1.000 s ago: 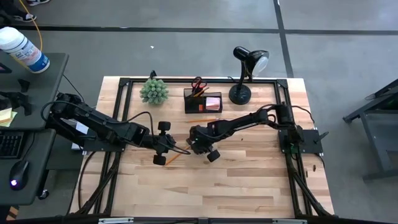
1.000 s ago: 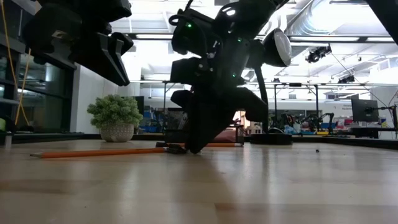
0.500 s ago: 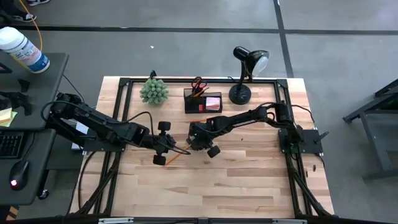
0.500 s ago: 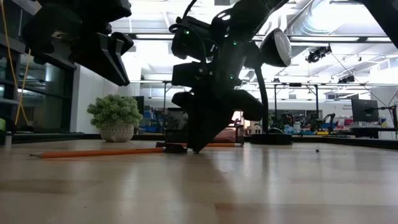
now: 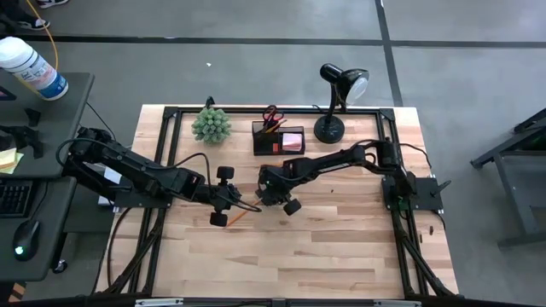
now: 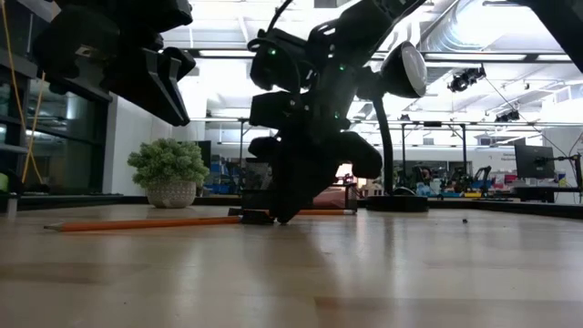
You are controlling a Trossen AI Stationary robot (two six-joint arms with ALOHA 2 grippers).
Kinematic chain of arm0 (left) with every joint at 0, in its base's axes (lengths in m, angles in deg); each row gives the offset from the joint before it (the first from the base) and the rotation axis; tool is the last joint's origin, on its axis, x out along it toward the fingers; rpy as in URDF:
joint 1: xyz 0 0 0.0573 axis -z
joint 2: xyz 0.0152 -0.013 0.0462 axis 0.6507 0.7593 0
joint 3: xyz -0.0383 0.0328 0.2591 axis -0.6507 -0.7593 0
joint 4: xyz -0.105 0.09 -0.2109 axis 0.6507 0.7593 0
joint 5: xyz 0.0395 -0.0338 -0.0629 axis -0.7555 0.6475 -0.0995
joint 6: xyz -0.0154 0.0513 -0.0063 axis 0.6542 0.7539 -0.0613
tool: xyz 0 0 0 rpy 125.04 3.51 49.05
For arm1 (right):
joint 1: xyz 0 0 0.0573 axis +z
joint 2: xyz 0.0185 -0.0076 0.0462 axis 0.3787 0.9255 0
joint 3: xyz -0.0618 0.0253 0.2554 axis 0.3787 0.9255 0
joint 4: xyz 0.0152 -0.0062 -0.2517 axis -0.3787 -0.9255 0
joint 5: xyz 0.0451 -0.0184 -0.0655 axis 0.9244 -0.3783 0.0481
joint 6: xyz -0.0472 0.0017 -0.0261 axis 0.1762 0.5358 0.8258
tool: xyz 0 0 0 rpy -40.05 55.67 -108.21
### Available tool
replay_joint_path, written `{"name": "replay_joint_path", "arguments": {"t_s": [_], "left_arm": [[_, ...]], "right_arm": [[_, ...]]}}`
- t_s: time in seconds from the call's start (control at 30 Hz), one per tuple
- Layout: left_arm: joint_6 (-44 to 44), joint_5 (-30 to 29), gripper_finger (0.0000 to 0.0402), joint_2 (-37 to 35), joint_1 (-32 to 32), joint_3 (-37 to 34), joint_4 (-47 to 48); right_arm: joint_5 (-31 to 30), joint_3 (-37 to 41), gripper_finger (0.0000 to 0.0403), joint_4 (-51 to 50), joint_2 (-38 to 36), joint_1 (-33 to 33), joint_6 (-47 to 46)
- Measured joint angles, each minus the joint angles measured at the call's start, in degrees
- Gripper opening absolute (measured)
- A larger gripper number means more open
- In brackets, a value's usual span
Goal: Pick and place office supplies into organizer
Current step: Put the right black binder clip into the black desk organizer
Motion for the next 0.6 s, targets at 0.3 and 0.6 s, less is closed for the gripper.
{"name": "replay_joint_path", "arguments": {"t_s": [0.3, 0.6], "left_arm": [[-0.02, 0.00, 0.0058, 0.00, -0.01, 0.00, 0.00], [-0.04, 0.00, 0.0058, 0.00, 0.02, 0.00, -0.04]], "right_arm": [[3.50, -0.02, 0.0047, -0.84, 0.65, -0.06, -1.17], [8.32, -0.02, 0.0013, -2.95, 3.07, -0.13, -4.03]]}}
